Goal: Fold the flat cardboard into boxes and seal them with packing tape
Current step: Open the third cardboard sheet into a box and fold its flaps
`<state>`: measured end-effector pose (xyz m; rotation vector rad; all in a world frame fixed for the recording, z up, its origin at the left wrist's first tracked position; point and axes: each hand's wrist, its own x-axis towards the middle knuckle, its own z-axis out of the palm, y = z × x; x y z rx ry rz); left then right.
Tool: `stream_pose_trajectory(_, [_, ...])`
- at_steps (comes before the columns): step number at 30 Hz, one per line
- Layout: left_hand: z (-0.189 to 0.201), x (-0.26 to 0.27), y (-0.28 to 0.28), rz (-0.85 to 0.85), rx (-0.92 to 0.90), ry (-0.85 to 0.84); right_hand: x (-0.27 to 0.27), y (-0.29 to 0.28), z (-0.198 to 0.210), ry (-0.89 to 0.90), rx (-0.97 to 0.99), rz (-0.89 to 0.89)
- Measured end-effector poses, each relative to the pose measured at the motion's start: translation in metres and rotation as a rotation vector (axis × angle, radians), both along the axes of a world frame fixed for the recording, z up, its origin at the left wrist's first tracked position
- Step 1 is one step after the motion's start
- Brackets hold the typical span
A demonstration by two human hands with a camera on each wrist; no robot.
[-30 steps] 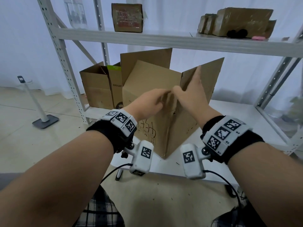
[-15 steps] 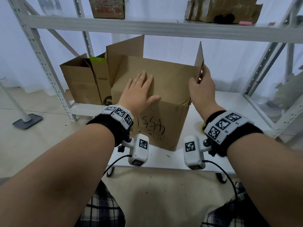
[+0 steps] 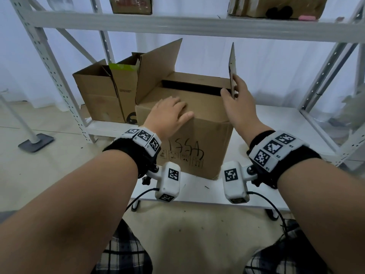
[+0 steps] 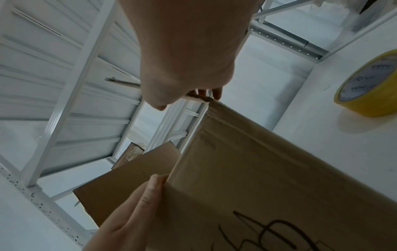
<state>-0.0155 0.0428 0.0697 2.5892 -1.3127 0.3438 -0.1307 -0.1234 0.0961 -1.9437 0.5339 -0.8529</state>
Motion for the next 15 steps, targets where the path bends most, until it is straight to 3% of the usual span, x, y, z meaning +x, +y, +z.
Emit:
stream_pose_trajectory(7, [0.015, 0.005, 0.024, 0.183, -0.316, -0.305, 0.002, 0.000, -0.005, 0.085, -0.007, 0.001])
stream_pose_trajectory(12, [0.012, 0.009, 0.036, 0.274, -0.437, -0.231, 0.001, 0.009, -0.005, 0.109, -0.073, -0.015])
stream_pose_trajectory(15, [0.011, 0.011, 0.043, 0.244, -0.577, -0.028, 0.003, 0.009, -0.004, 0.049, -0.101, -0.059])
